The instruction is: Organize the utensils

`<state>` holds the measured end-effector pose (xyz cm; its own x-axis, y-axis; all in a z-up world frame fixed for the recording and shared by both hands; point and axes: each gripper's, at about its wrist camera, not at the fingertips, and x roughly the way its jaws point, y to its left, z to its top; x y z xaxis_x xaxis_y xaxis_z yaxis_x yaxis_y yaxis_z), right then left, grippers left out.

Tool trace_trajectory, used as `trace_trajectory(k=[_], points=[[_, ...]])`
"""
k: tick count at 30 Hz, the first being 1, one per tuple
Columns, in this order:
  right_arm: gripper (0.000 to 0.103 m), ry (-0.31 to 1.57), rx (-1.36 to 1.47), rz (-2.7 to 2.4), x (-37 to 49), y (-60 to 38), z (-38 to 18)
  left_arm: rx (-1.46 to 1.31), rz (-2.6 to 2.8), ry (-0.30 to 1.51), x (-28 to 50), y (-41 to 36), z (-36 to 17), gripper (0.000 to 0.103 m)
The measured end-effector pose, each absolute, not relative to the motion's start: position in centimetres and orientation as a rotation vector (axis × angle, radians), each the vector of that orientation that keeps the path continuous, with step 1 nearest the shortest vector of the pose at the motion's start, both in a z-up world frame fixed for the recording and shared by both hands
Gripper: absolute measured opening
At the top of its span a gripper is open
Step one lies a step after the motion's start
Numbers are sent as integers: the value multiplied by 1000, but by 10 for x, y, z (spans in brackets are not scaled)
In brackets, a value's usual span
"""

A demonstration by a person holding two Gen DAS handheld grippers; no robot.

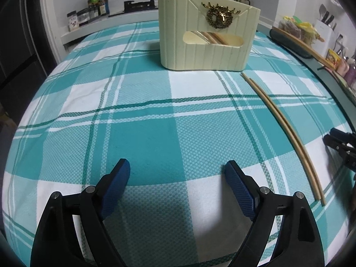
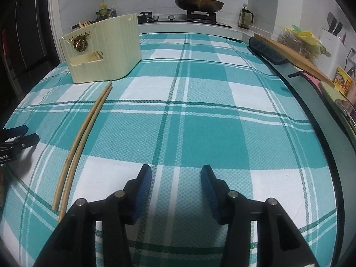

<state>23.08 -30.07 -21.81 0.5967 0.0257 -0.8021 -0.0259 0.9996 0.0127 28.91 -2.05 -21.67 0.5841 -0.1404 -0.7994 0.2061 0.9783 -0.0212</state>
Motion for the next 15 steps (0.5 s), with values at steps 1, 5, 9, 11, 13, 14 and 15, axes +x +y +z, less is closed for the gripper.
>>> trace_trajectory(k=[1,5,9,11,13,14,15], points=[[48,931,-2,29,231,-300,-218,73,-204,925,289,-20,-217,89],[48,930,-11,25,231,-300,-218,67,-207,925,289,-18,-217,90],[48,930,-11,26,230,-300,-219,72,-213,929,290,-20,-218,94],[48,930,-11,26,230,-300,-219,73,-221,934,291,-21,-217,96],[48,930,-10,26,231,-300,-219,84,-204,943,293,-24,-216,95],[48,930,-10,26,231,-300,-219,77,-200,953,294,-26,-214,95],[48,930,-9,27,230,-300,-219,54,-214,957,294,-30,-210,95]])
